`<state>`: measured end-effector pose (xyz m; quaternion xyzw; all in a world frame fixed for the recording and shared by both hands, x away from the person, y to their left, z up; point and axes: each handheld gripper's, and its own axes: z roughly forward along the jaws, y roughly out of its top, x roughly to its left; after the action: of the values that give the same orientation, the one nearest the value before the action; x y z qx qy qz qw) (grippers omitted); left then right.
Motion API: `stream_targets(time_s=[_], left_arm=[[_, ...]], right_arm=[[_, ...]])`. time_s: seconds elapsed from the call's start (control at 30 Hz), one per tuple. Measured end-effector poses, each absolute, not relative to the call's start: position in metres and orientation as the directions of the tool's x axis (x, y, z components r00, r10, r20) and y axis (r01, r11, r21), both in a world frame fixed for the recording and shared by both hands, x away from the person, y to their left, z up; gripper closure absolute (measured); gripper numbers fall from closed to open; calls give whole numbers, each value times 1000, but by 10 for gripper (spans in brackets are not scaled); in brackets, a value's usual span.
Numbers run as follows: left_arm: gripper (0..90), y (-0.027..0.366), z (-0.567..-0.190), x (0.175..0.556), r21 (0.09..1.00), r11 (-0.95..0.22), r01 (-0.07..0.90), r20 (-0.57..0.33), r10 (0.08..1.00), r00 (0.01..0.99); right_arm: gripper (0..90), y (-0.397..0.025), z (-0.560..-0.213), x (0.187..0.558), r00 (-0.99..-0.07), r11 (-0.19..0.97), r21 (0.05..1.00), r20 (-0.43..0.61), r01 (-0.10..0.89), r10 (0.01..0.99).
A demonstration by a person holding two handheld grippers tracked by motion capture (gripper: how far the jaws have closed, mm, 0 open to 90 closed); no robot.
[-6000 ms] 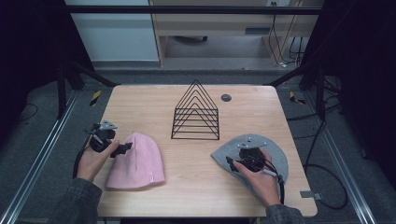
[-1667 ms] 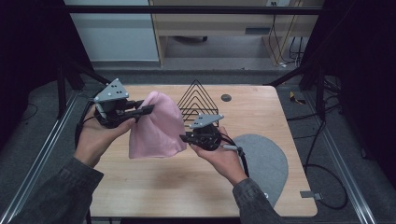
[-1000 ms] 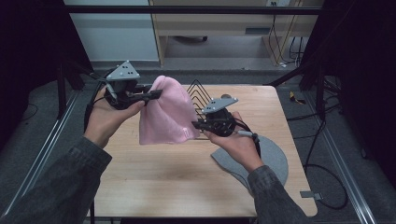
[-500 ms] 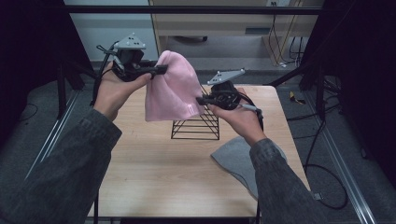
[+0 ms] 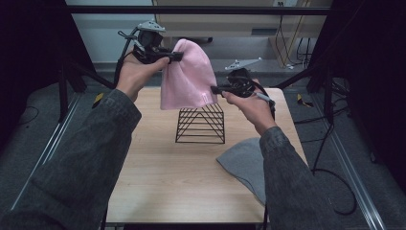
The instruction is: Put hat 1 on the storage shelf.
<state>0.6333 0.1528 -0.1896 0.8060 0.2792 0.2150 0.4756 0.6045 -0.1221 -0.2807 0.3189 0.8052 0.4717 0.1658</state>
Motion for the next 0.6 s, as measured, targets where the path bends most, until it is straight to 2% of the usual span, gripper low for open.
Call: stream_targets(time_s=[0.23, 0.6], left_arm=[[753, 142, -195, 645, 882, -399, 249, 80, 650, 756], [753, 127, -214, 652, 878, -432, 207, 130, 630, 765]], right_arm=[[845, -132, -284, 612, -722, 350, 860, 29, 370, 691], [841, -139, -301, 615, -703, 373, 847, 1, 378, 711]])
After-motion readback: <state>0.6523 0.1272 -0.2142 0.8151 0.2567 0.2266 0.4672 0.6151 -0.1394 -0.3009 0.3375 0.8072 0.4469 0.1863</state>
